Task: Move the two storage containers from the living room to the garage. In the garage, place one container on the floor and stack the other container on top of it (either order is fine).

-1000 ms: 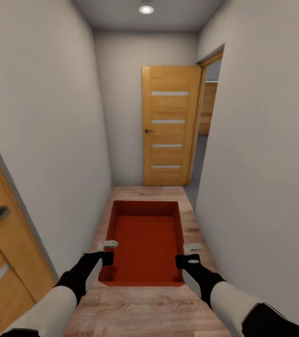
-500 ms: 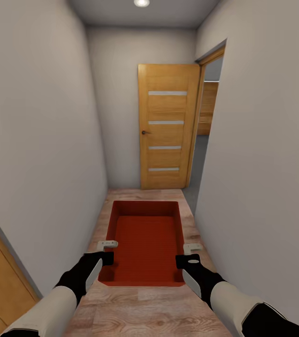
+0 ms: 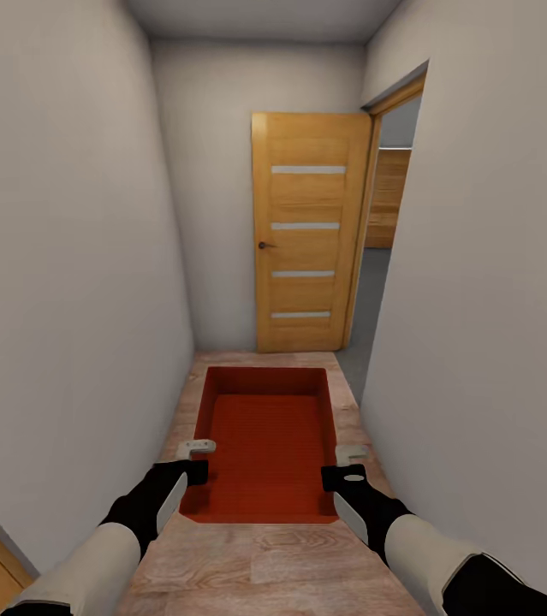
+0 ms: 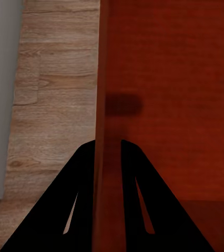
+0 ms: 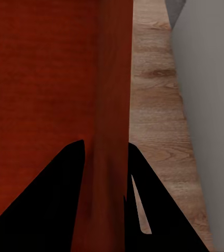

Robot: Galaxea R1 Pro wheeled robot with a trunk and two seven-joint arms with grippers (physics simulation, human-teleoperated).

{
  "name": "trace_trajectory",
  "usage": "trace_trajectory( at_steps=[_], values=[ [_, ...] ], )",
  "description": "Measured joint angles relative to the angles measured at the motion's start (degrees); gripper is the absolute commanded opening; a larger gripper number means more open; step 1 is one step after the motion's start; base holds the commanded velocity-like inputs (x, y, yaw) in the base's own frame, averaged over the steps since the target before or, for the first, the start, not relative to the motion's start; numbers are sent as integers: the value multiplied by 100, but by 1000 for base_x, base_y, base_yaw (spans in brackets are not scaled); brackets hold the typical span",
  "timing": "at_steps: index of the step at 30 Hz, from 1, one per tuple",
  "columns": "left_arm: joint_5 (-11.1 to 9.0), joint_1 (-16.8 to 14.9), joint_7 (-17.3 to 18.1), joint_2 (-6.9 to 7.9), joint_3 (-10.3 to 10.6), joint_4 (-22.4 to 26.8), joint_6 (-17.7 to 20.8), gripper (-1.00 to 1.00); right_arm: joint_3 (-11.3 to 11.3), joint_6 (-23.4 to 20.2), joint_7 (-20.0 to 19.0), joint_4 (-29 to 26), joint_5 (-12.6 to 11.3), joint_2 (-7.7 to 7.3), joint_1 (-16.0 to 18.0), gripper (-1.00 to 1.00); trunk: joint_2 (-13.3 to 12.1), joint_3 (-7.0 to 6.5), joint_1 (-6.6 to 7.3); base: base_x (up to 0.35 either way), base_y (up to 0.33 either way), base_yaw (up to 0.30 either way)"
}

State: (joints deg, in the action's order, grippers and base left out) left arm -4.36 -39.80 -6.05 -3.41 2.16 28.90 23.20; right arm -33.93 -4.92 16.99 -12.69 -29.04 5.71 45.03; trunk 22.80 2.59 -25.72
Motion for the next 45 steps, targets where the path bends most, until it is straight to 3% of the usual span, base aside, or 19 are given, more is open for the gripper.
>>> trace_trajectory(
  at_steps=[45],
  values=[
    [2,0,0,0,-1,0,1,-100,7,-2,-1,0,9,0,0,-100,0,0,0,323,0,0]
  ],
)
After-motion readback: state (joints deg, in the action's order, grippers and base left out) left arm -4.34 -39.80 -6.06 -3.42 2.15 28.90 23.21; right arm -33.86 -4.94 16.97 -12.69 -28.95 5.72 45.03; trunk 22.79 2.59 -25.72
